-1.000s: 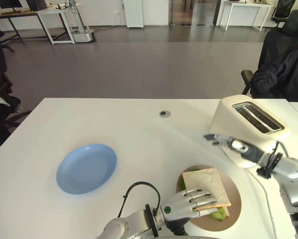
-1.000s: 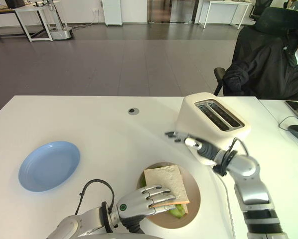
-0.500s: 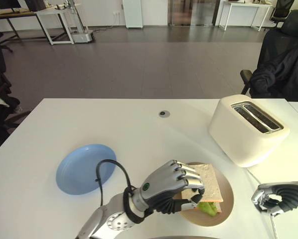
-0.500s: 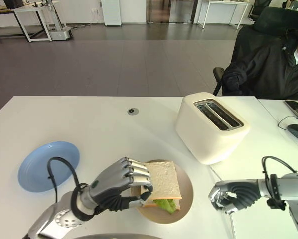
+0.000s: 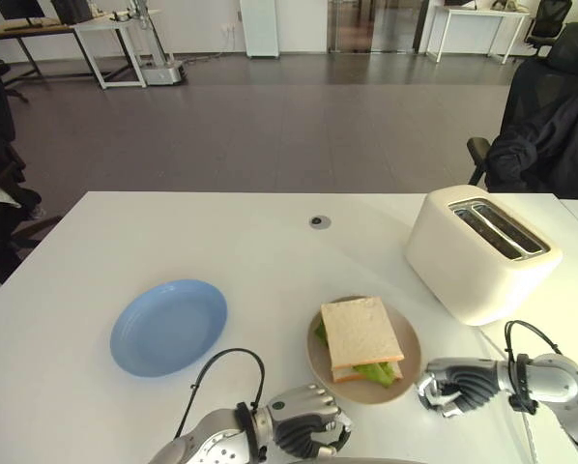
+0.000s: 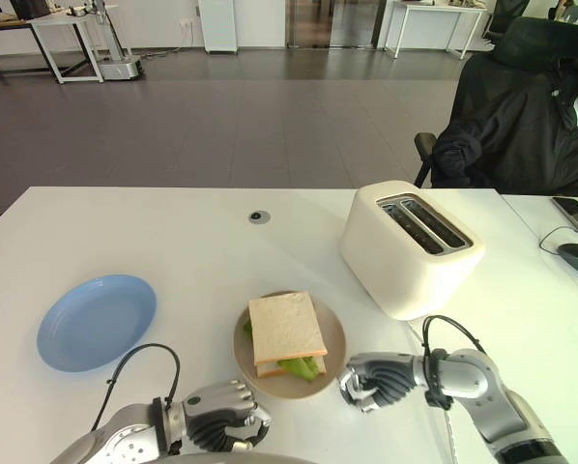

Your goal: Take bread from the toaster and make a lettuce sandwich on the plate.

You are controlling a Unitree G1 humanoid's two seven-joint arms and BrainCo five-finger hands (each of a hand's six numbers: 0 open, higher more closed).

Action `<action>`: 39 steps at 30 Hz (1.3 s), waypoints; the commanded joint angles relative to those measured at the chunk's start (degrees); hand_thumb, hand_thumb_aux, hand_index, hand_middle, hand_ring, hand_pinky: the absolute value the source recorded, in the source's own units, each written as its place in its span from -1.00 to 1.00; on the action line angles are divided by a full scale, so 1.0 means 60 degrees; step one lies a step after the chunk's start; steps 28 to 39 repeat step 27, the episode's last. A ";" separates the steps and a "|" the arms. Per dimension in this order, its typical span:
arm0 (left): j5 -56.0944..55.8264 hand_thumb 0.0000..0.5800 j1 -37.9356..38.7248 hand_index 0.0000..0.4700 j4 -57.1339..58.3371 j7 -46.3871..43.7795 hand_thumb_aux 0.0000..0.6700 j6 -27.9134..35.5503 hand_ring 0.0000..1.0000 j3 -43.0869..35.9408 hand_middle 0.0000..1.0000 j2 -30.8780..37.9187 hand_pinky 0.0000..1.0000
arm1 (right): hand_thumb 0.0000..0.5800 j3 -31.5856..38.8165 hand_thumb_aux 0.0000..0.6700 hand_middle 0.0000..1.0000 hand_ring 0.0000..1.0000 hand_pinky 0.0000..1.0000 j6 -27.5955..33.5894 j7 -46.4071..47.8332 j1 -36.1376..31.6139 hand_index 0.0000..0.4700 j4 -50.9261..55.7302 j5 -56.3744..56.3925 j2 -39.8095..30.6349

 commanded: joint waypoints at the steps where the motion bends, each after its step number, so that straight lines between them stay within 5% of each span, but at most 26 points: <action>1: 0.2747 1.00 -0.2114 1.00 0.3341 0.2233 1.00 0.2110 1.00 0.0032 1.00 -0.0747 1.00 | 1.00 0.1117 1.00 1.00 1.00 1.00 0.1382 -0.1985 -0.1751 1.00 0.2498 -0.1723 0.2116; 6: 0.3256 1.00 -0.4361 1.00 0.6506 0.5038 1.00 0.2368 1.00 -0.0079 1.00 -0.1512 1.00 | 1.00 0.1843 1.00 1.00 1.00 1.00 0.1247 -0.4617 -0.4260 1.00 0.6181 -0.2536 0.4059; 9: 0.2868 1.00 -0.4302 1.00 0.6218 0.5362 1.00 0.1973 1.00 0.0001 1.00 -0.1492 1.00 | 1.00 0.1807 0.98 1.00 1.00 1.00 0.0390 -0.5606 -0.4518 0.98 0.6514 -0.2515 0.4088; 10: 0.2830 1.00 -0.4003 1.00 0.5523 0.5526 1.00 0.1774 1.00 0.0023 1.00 -0.1340 1.00 | 0.84 0.1649 0.43 1.00 1.00 1.00 0.0023 -0.5708 -0.4353 0.43 0.6231 -0.2248 0.3956; 11: 0.2693 1.00 -0.3545 1.00 0.4596 0.5599 1.00 0.1539 1.00 0.0116 1.00 -0.1137 1.00 | 0.71 0.1535 0.24 1.00 1.00 1.00 -0.0401 -0.5696 -0.4040 0.24 0.5702 -0.2006 0.3728; 12: 0.2374 1.00 -0.2905 1.00 0.3413 0.5531 1.00 0.1335 1.00 0.0334 1.00 -0.0931 1.00 | 0.53 0.1335 0.03 1.00 1.00 1.00 -0.0680 -0.5483 -0.3545 0.03 0.4894 -0.1457 0.3554; 13: 0.1931 1.00 -0.2169 1.00 0.2169 0.5376 1.00 0.1179 1.00 0.0606 1.00 -0.0756 1.00 | -1.00 0.1150 -1.00 0.83 0.83 0.83 -0.0899 -0.5206 -0.2966 -1.00 0.3978 -0.0821 0.3360; 14: 0.1185 1.00 -0.1429 1.00 0.1031 0.5141 1.00 0.0839 1.00 0.0822 1.00 -0.0606 1.00 | -1.00 0.0989 -1.00 0.58 0.58 0.58 -0.0992 -0.4780 -0.2310 -1.00 0.2951 0.0112 0.3169; 15: 0.0061 0.55 -0.0789 0.05 0.0221 0.4988 0.05 0.0225 0.51 0.0942 0.51 -0.0489 0.51 | -1.00 0.0866 -1.00 -0.24 -0.24 -0.24 -0.1047 -0.4312 -0.1701 -1.00 0.2038 0.1224 0.3005; 16: -0.0710 -0.76 -0.0338 -0.87 -0.0250 0.5242 -0.87 -0.0629 -1.00 0.1158 -1.00 -0.0371 -1.00 | -1.00 0.0695 -1.00 -1.00 -1.00 -1.00 -0.1066 -0.3955 -0.1261 -1.00 0.1412 0.2312 0.2963; 17: -0.1785 -1.00 -0.0083 -1.00 -0.0201 0.5180 -1.00 -0.1233 -1.00 0.1368 -1.00 -0.0404 -1.00 | -1.00 0.0458 -1.00 -1.00 -1.00 -1.00 -0.1002 -0.3716 -0.1049 -1.00 0.1154 0.3149 0.3048; 24: -0.6366 -1.00 -0.0291 -1.00 0.0777 0.2888 -1.00 -0.2071 -1.00 0.1737 -1.00 -0.0900 -1.00 | -1.00 -0.0254 -1.00 -1.00 -1.00 -1.00 -0.0614 -0.3625 -0.1265 -1.00 0.0975 0.4510 0.4090; 39: -0.6884 -1.00 -0.0203 -1.00 0.0845 0.2226 -1.00 -0.2073 -1.00 0.2045 -1.00 -0.1042 -1.00 | -1.00 -0.0366 -1.00 -1.00 -1.00 -1.00 -0.0707 -0.3267 -0.1259 -1.00 0.0923 0.4507 0.4096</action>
